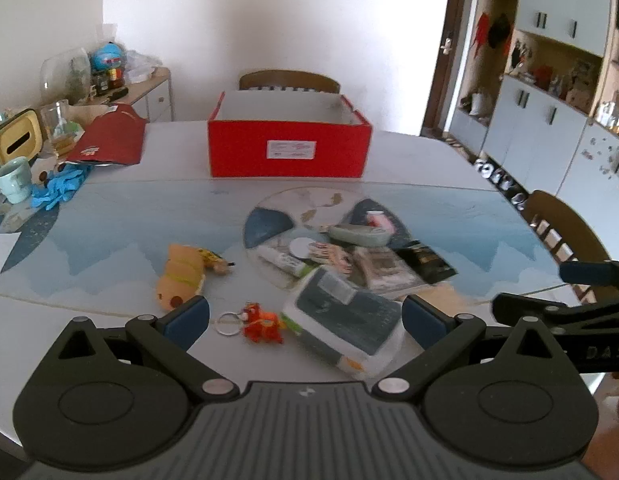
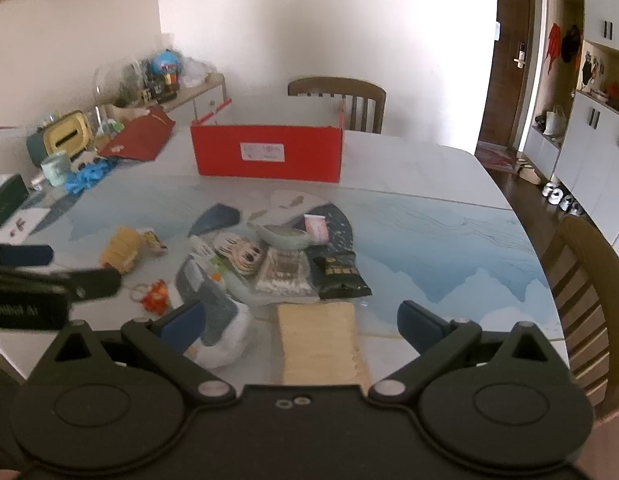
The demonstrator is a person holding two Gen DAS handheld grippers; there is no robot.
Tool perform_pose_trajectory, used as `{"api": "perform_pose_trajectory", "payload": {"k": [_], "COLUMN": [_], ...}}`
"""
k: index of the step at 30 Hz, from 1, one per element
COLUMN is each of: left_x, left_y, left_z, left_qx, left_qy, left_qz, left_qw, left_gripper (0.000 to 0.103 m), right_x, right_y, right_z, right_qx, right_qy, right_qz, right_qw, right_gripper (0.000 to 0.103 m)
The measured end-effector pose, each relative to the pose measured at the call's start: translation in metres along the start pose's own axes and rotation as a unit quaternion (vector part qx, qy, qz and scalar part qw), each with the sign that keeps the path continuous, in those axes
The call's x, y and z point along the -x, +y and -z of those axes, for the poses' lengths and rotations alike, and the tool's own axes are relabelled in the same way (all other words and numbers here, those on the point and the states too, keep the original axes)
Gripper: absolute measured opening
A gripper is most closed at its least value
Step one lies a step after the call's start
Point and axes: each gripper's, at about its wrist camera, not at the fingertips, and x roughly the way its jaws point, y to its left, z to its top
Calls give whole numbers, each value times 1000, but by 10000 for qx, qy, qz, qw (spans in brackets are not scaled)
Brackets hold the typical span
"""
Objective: Organize objects
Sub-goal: 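Grasp the orange plush toy with left tool while right tool grasps the bagged bread slice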
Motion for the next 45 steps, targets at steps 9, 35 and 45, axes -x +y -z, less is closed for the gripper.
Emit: {"api": "perform_pose_trajectory", "payload": {"k": [9,35,45], "left_x": [-42,-150,-154], "left_y": [37,107,123], "left_z": [-10,0,-3], "left_qx": [-6,-131,371], "left_qy": [-107,686,966], "left_qz": [-512,-568,-317], "left_qw": [9986,9959,9941], "left_gripper": [103,102,46], "right_x": [-37,-121,-121], "right_y": [-10,-20,-23], "right_z": [14,30,26], "right_qx": [272,235,35], "right_qy": [336,1318,1312], "right_qz": [109,-231,-275], "right_qw": [9990,9907,9910], "right_gripper": [102,88,73]}}
